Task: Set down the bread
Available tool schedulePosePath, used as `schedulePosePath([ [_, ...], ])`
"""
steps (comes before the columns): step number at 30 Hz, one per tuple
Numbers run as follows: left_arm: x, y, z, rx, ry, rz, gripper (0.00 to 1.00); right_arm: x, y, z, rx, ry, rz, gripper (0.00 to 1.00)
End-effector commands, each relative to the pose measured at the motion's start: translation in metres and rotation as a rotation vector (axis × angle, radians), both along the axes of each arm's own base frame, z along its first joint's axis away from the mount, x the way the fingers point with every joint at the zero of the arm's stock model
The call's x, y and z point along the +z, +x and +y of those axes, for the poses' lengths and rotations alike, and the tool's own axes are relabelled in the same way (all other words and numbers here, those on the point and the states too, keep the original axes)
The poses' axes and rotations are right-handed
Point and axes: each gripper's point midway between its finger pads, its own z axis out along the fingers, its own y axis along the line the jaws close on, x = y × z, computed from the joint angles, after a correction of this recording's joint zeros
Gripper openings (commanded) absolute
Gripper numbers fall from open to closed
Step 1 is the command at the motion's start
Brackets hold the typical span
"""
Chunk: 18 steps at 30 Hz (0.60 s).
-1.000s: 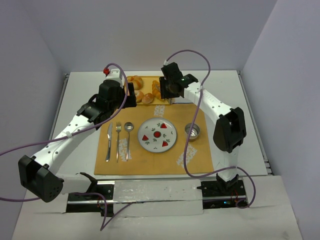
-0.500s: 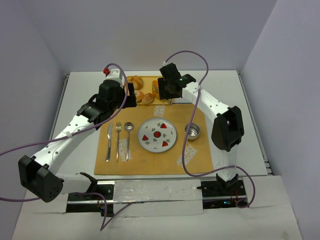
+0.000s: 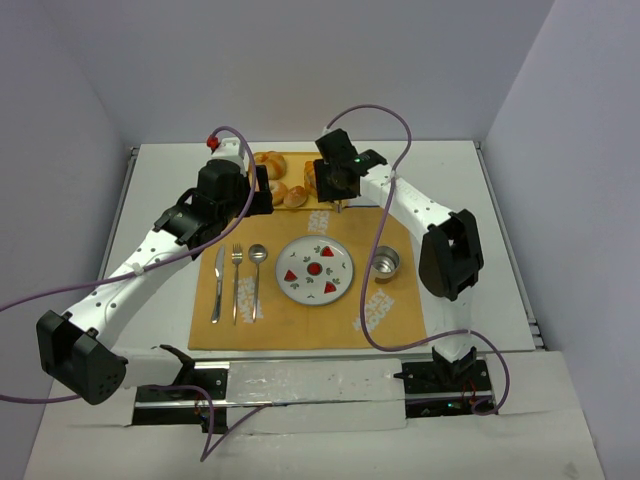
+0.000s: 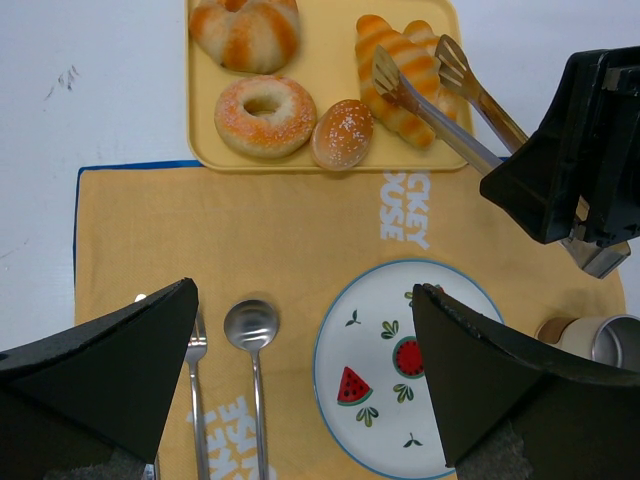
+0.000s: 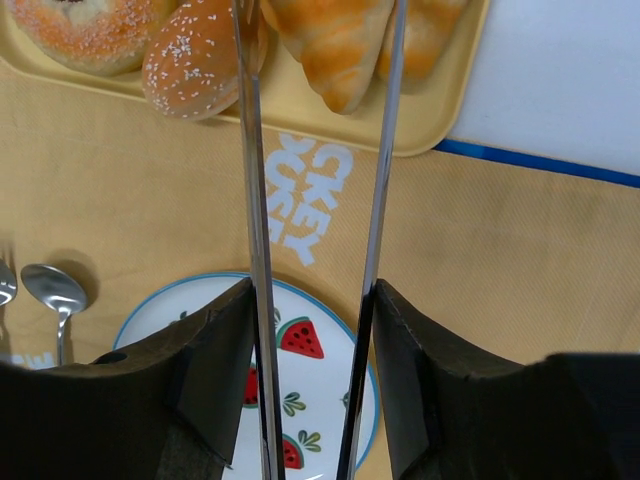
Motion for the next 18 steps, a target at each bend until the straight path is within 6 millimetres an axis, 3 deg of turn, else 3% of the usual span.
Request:
schedulePosePath([
  [1, 0.018, 0.002, -0.002, 0.001, -0.024, -0.047, 0.99, 0.024, 0.008, 0.013, 0.016, 0.032, -0.064, 0.54],
  [7, 0.017, 0.002, -0.003, -0.002, -0.025, -0.045, 0.99, 0.026, 0.007, 0.012, 0.019, 0.026, -0.065, 0.44],
  [11, 0.016, 0.002, -0.003, -0.002, -0.022, -0.041, 0.99, 0.032, 0.004, 0.011, 0.018, 0.032, -0.078, 0.31],
  [15, 0.017, 0.002, -0.003, -0.001, -0.023, -0.046, 0.99, 0.043, 0.001, 0.010, 0.016, 0.045, -0.094, 0.20],
  [18, 0.018, 0.002, -0.002, 0.001, -0.023, -0.045, 0.99, 0.056, -0.003, 0.009, 0.019, 0.066, -0.117, 0.17],
])
